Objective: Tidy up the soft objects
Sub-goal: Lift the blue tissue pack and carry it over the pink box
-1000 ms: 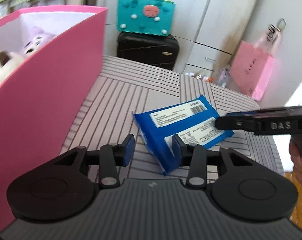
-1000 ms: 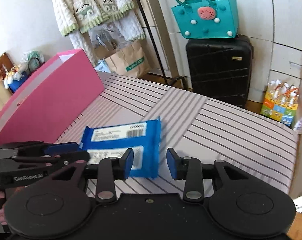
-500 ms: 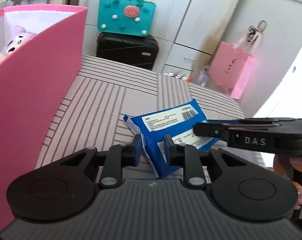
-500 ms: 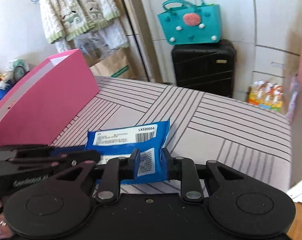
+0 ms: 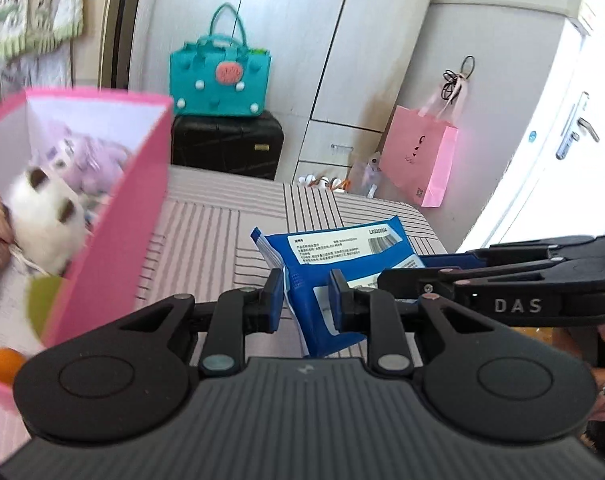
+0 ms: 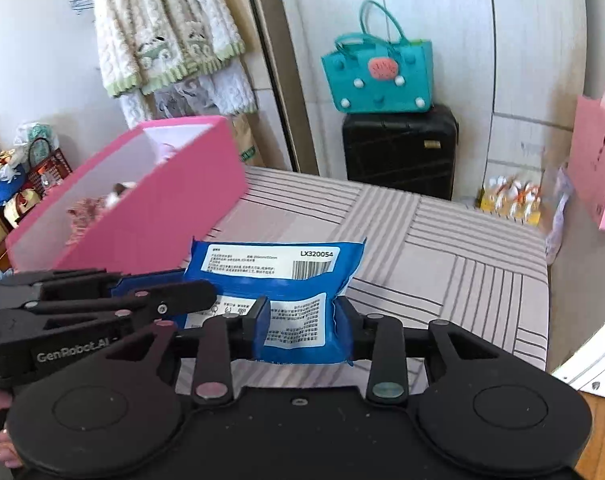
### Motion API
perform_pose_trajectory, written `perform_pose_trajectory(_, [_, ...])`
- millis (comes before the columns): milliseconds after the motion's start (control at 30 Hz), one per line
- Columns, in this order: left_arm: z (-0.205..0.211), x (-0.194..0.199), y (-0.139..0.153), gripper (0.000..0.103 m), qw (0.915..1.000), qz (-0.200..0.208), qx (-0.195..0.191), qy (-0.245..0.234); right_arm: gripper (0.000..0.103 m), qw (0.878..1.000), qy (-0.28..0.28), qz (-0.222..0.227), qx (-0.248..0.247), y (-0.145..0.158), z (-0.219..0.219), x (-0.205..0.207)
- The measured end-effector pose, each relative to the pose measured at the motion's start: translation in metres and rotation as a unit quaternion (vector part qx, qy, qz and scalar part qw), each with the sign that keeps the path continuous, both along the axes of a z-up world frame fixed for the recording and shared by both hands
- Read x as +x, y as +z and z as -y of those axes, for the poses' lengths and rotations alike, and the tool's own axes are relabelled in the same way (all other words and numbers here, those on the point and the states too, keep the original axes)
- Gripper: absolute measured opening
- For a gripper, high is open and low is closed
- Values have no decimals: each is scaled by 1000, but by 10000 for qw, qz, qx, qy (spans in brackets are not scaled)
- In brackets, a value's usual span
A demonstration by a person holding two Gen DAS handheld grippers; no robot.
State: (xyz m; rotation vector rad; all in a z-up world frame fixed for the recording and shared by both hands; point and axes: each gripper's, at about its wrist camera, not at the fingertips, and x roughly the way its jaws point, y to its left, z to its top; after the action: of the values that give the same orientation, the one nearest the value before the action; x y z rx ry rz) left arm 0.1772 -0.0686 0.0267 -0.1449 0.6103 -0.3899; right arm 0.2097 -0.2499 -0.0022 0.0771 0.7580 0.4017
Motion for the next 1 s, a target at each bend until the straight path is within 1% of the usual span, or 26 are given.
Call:
perform_pose_trajectory(100, [-11, -13, 16, 22, 9998, 103, 20, -158, 51, 9999, 52, 131, 27, 15, -11, -17])
perform_pose_trajectory(200, [-23, -21, 29, 22, 9995, 208, 66, -247, 52, 9996, 7, 289, -65, 27, -24, -33])
perform_pose_trajectory(333, [-45, -32, 44, 22, 9992, 283, 22, -291, 57, 9991, 73, 415, 91, 42, -37, -49])
perform_pose_trajectory(433, [-64, -39, 55, 22, 9989, 353, -20, -322, 58, 9979, 199, 595, 128, 54, -50, -59])
perform_pose_trajectory(533, [-77, -43, 65, 22, 9987, 411, 71, -302, 58, 9963, 361, 775, 90, 66, -65, -65])
perform_pose_trajectory(667, [-101, -47, 81, 23, 9981, 535, 206, -231, 58, 9939, 610, 902, 146, 81, -86, -67])
perform_pose_trajectory(767, [-122, -44, 88, 23, 9982, 571, 149, -73, 58, 9918, 758, 1022, 155, 89, -104, -64])
perform_pose_trajectory(867, [-139, -40, 90, 23, 9973, 657, 230, 216, 54, 9894, 903, 1114, 226, 95, -122, -57])
perform_pose_trajectory(933, [-149, -36, 90, 23, 9967, 668, 270, 380, 48, 9881, 1006, 1132, 280, 97, -133, -51])
perform_pose_trajectory(1000, [-158, -29, 90, 23, 9965, 642, 260, 470, 46, 9864, 1093, 1191, 299, 98, -143, -47])
